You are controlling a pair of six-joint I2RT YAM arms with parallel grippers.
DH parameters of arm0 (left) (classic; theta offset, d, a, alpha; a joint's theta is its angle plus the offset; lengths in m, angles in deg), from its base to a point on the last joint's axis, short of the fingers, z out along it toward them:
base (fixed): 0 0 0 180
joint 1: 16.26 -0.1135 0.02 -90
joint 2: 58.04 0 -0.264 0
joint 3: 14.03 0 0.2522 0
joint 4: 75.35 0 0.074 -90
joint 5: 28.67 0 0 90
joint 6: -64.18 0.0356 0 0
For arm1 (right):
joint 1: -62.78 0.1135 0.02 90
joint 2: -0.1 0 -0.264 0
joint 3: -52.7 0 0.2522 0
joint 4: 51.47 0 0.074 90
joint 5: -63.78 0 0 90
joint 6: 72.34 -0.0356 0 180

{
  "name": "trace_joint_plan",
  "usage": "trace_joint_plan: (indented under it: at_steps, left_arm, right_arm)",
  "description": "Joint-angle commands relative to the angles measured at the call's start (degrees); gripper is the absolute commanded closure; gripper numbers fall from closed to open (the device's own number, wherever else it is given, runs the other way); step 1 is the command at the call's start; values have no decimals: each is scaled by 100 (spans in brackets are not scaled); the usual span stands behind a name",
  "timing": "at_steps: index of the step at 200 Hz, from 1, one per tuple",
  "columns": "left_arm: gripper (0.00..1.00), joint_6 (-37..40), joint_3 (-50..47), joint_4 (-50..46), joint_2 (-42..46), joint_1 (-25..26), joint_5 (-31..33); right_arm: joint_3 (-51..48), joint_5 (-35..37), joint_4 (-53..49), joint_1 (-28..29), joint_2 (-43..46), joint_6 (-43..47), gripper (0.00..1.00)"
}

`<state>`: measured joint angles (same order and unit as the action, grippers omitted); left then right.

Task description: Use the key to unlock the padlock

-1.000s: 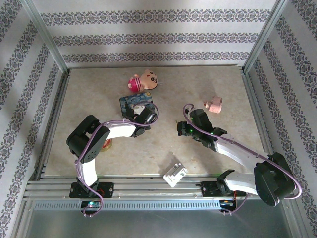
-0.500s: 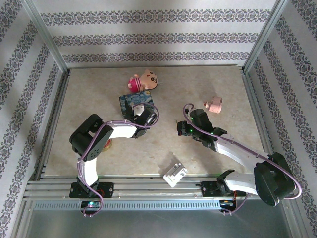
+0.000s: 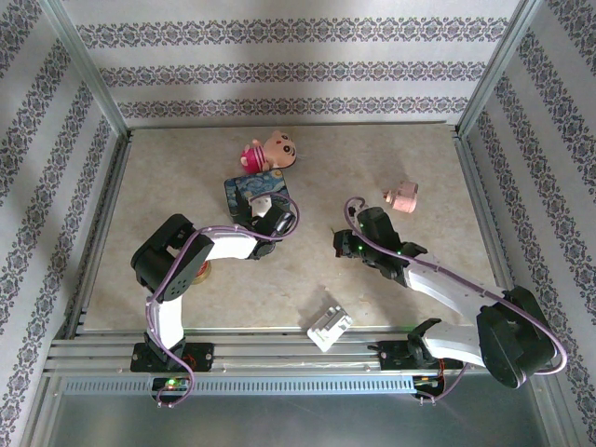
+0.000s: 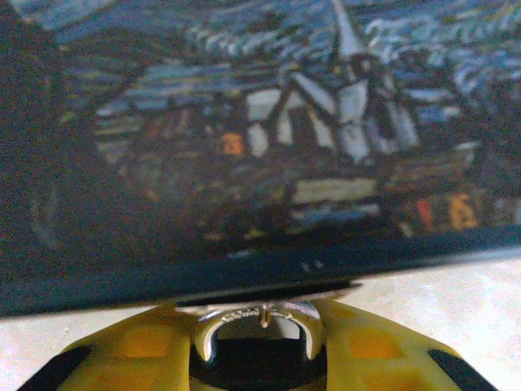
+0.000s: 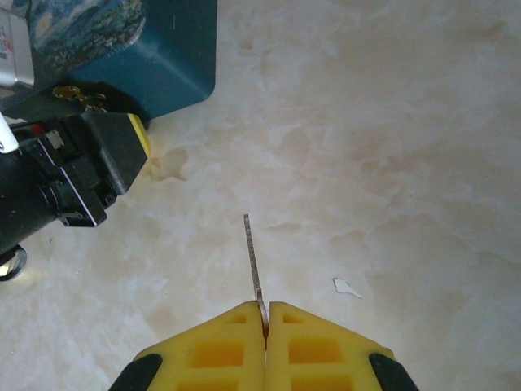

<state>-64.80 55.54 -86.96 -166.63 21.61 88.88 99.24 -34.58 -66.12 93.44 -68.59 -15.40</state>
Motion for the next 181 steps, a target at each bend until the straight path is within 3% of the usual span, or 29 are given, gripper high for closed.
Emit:
trace_joint_plan:
  at_steps: [1,23,85,123,181]
  left_arm:
    - [90,-87,-83,-259,310,54,-238]
    - [96,-391,-139,-587,557,104,-400]
    - [100,-1538,-161,-997,954,372,-1399]
    - [100,-1947,44,-610,738,562,-2202]
    - [100,-2437,283,-201,603,680,-2673]
  right_arm:
    - [-103,139,-37,81,112,27,100]
    - [-237,86,-27,111,101,28,100]
    - [-887,-59,405,132,274,-3,100]
    - [-1264,-334,749,90,498,78,100]
    - [-1688,-730,1336,55,805,447,100]
